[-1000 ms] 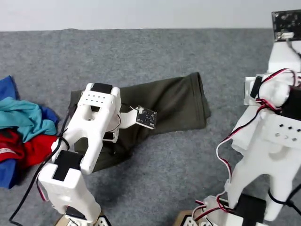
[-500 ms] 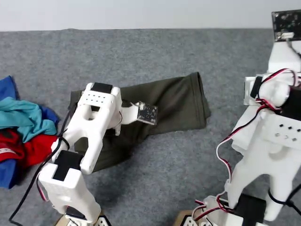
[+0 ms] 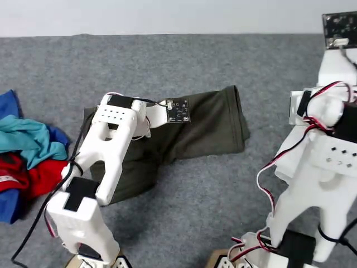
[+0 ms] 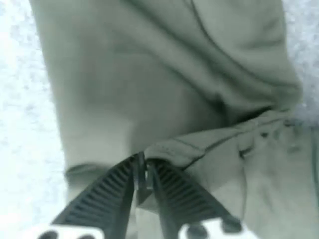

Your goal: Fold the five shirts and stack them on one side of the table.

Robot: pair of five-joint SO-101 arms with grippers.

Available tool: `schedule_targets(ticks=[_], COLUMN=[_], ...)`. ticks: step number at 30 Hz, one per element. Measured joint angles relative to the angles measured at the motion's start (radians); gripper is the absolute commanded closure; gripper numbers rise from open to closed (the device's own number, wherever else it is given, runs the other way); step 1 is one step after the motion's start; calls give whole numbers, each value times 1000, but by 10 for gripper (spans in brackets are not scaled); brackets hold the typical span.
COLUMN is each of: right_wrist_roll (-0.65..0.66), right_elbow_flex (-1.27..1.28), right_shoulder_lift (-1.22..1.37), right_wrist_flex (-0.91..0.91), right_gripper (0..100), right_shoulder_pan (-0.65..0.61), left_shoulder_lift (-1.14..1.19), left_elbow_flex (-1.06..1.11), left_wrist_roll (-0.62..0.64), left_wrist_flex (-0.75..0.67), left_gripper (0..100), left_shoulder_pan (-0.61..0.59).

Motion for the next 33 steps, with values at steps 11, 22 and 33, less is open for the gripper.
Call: schedule_targets(ticks=[11,22,33], right_wrist_roll=[0,0,0], right_elbow_flex=[0,0,0], right_shoulder_lift=[0,0,0], right_wrist_flex=[2,2,2], right_gripper=[919,919,919], right_shoulder_pan=[0,0,0], left_shoulder_lift=[100,20,-95], left_elbow_flex=[-44,-107,-107], left_wrist_roll=[78,89,-91], left_wrist_flex=[-8,-8,413], left_gripper=[793,794,892], left_shoulder_pan=[-26,-58,-37])
